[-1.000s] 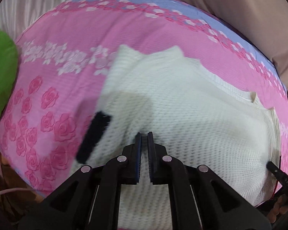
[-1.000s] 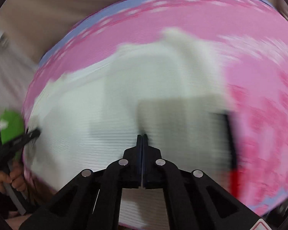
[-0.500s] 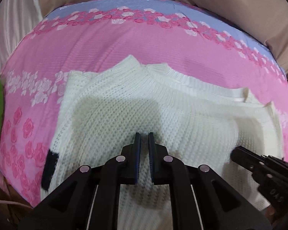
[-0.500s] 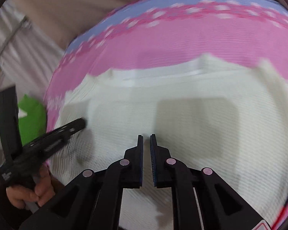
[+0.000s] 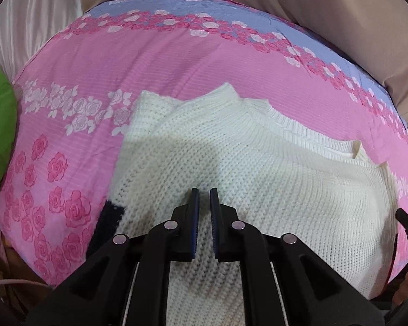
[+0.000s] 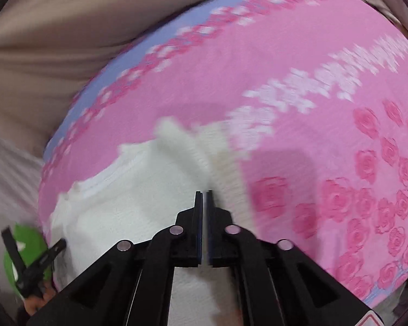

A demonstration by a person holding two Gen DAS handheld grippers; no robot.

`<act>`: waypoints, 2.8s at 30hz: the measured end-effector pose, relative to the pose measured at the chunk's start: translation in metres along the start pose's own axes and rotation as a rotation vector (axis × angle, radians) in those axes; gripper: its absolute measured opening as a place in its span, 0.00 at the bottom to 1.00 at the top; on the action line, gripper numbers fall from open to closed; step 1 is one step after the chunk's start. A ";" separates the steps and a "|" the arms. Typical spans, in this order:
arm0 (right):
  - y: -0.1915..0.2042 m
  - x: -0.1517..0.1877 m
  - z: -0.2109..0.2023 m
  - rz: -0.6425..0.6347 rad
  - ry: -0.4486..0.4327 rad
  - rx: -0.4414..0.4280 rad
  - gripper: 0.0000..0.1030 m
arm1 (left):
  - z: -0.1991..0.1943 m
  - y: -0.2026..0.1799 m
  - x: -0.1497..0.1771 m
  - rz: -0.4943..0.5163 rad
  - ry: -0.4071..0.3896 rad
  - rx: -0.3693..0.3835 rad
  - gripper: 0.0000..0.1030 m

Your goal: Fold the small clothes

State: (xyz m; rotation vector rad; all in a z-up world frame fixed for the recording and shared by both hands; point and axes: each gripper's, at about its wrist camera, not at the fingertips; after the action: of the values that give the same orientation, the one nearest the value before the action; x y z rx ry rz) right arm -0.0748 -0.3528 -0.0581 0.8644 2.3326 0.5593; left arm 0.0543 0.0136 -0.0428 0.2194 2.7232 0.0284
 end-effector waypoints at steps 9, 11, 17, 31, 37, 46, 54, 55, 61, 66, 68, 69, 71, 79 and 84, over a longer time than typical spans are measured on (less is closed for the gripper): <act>0.030 0.009 0.011 -0.142 0.041 0.124 0.11 | -0.009 0.033 0.004 -0.051 0.021 0.034 0.08; 0.061 0.014 0.004 -0.216 0.068 0.081 0.11 | -0.012 0.055 0.010 -0.100 0.033 0.035 0.08; 0.152 0.048 0.049 -0.381 0.233 -0.051 0.10 | -0.023 0.125 0.035 -0.298 0.066 0.096 0.18; 0.201 0.066 0.162 -0.529 0.429 0.054 0.06 | 0.006 0.114 0.060 -0.377 0.168 0.144 0.49; 0.192 0.062 0.160 -0.475 0.417 -0.001 0.06 | 0.006 0.113 0.050 -0.434 0.188 0.231 0.24; 0.145 0.046 0.085 -0.225 0.309 -0.123 0.12 | -0.131 -0.013 0.000 0.006 -0.106 0.461 0.23; 0.031 0.030 -0.025 0.000 0.081 -0.065 0.15 | -0.129 -0.183 0.049 0.512 -0.037 0.498 0.23; 0.019 0.030 -0.034 0.024 0.065 -0.061 0.15 | -0.117 -0.198 0.064 0.575 0.005 0.460 0.25; -0.014 0.042 -0.056 0.124 0.031 -0.087 0.30 | -0.108 -0.204 0.094 0.632 0.021 0.398 0.69; 0.011 0.039 -0.045 0.078 0.062 -0.161 0.61 | -0.126 -0.163 0.083 0.606 0.007 0.412 0.80; 0.025 0.036 -0.029 0.053 0.097 -0.161 0.67 | -0.112 -0.144 0.084 0.593 0.062 0.379 0.80; 0.030 0.035 -0.020 0.047 0.124 -0.147 0.67 | -0.102 -0.136 0.085 0.579 0.107 0.355 0.80; 0.035 0.034 0.002 0.058 0.188 -0.123 0.67 | -0.089 -0.119 0.086 0.549 0.177 0.316 0.80; 0.073 0.040 0.025 -0.004 0.248 -0.164 0.21 | -0.079 -0.061 0.070 0.258 0.191 0.285 0.80; 0.081 0.018 -0.055 -0.033 -0.008 -0.331 0.17 | -0.091 -0.057 0.067 0.205 0.146 0.287 0.80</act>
State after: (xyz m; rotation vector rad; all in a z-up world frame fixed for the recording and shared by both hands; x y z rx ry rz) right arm -0.0854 -0.2933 0.0210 0.6700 2.1591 0.8942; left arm -0.0508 -0.0311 0.0117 0.6003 2.8295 -0.3002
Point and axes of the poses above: each gripper's, at about its wrist camera, not at the fingertips, and z roughly the way its jaws point, y to its left, x to its underside, and after that the axes turned 11 degrees about -x, right-handed
